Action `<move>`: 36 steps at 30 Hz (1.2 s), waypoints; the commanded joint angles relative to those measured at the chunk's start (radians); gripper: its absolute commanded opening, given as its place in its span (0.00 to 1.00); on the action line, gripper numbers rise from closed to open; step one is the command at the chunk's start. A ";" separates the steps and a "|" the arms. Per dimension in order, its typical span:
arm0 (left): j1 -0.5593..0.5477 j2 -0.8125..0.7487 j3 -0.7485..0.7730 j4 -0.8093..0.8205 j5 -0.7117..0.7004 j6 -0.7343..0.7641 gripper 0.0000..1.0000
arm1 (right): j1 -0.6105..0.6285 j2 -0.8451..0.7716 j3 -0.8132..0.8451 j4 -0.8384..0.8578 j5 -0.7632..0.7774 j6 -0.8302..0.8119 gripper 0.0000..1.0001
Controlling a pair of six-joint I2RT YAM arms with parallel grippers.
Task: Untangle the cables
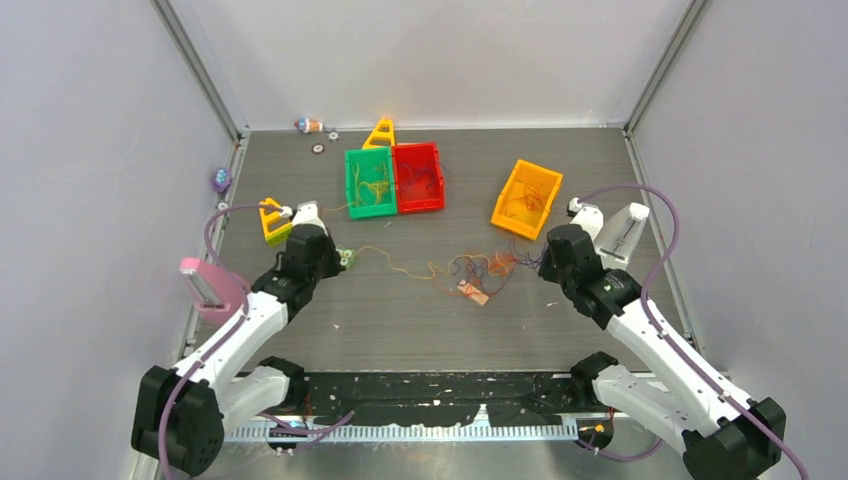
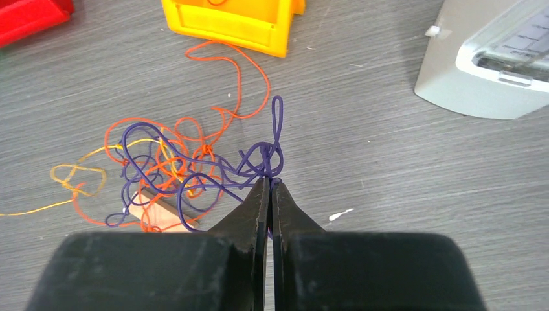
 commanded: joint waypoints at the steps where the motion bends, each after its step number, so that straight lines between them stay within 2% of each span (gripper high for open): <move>1: 0.059 -0.055 0.058 -0.097 -0.172 -0.051 0.00 | -0.012 -0.002 0.037 -0.080 0.149 0.078 0.05; 5: 0.187 -0.162 0.023 -0.139 -0.198 -0.182 0.00 | -0.029 -0.039 0.045 -0.151 0.268 0.135 0.05; 9: 0.205 -0.254 -0.027 -0.114 -0.212 -0.223 0.00 | -0.039 -0.094 0.030 -0.157 0.290 0.149 0.05; 14: 0.205 -0.282 -0.043 -0.099 -0.201 -0.206 0.00 | -0.039 -0.116 -0.002 -0.088 0.197 0.099 0.05; 18: 0.205 -0.278 -0.057 -0.020 -0.042 -0.172 0.00 | -0.041 -0.115 -0.034 0.023 0.001 0.009 0.05; 20: 0.205 -0.264 -0.064 0.063 0.112 -0.139 0.00 | -0.040 -0.102 -0.052 0.095 -0.141 -0.047 0.17; 21: 0.205 -0.255 -0.064 0.098 0.194 -0.132 0.00 | -0.040 -0.095 -0.056 0.131 -0.239 -0.063 0.37; 22: 0.205 -0.248 -0.062 0.129 0.269 -0.129 0.00 | -0.040 -0.074 -0.057 0.146 -0.279 -0.083 0.48; 23: 0.203 -0.242 -0.057 0.146 0.314 -0.129 0.00 | -0.040 -0.065 -0.057 0.172 -0.351 -0.092 0.70; 25: 0.202 -0.239 -0.039 0.157 0.359 -0.129 0.00 | -0.040 -0.031 -0.048 0.210 -0.460 -0.126 0.84; 28: 0.202 -0.251 -0.007 0.127 0.380 -0.134 0.00 | -0.036 0.039 -0.012 0.241 -0.555 -0.149 0.91; 31: 0.201 -0.276 0.028 0.088 0.397 -0.129 0.00 | 0.007 0.120 0.078 0.236 -0.552 -0.156 0.96; 36: 0.201 -0.318 0.094 -0.002 0.381 -0.100 0.00 | 0.131 0.295 0.155 0.247 -0.410 -0.182 0.97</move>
